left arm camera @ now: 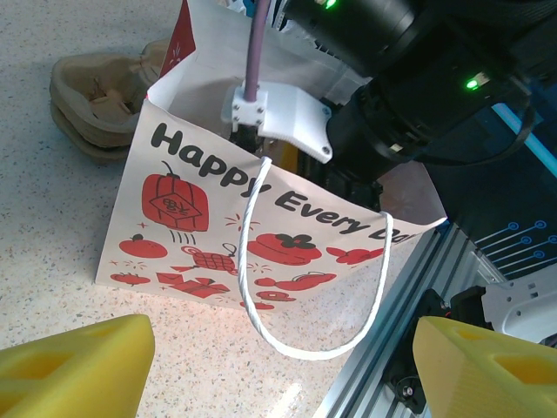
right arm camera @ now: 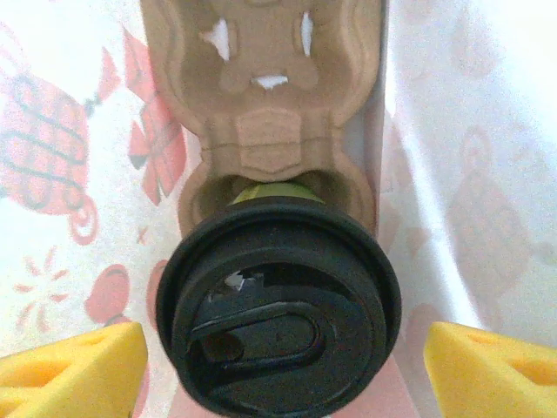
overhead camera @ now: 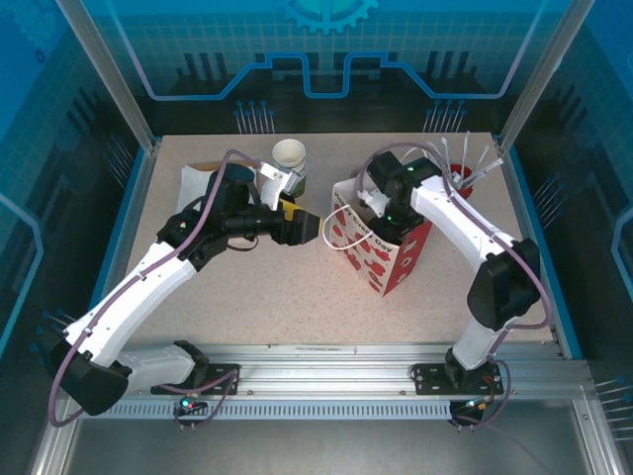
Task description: Pack the takeout coffee
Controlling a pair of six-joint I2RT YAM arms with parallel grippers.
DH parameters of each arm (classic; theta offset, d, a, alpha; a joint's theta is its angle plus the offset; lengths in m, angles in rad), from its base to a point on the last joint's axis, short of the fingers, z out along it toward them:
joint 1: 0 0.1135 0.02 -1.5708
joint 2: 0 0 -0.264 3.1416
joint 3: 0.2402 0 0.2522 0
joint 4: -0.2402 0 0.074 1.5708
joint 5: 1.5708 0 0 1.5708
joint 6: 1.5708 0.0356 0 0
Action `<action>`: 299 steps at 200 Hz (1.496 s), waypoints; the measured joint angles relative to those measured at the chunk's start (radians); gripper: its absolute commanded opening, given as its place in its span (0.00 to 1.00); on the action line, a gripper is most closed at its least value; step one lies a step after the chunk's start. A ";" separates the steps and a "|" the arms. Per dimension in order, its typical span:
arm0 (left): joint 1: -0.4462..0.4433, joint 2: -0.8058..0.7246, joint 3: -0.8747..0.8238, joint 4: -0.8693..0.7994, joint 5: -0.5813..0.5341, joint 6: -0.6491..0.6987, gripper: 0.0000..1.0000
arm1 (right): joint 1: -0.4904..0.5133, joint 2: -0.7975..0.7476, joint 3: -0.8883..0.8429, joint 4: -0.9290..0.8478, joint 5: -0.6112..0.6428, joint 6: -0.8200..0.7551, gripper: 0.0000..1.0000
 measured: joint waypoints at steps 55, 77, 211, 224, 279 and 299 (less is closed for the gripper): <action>0.000 0.000 0.000 0.000 -0.001 0.000 0.80 | 0.000 -0.051 0.060 -0.016 -0.027 0.000 0.85; 0.000 0.000 0.000 0.000 -0.003 0.000 0.80 | 0.000 -0.063 0.085 -0.022 -0.039 0.000 0.85; 0.261 -0.043 -0.098 0.031 -0.121 -0.141 0.80 | 0.171 -0.432 0.119 0.282 -0.236 0.018 0.86; 0.316 -0.043 -0.109 0.026 -0.142 -0.162 0.79 | 0.227 -0.444 0.096 0.340 -0.234 0.011 0.87; 0.354 -0.011 -0.109 0.003 -0.178 -0.167 0.78 | 0.126 -0.405 0.040 0.467 -0.091 0.066 0.87; 0.352 0.010 -0.101 0.006 -0.174 -0.174 0.77 | -0.011 -0.436 0.021 0.495 -0.050 0.107 0.85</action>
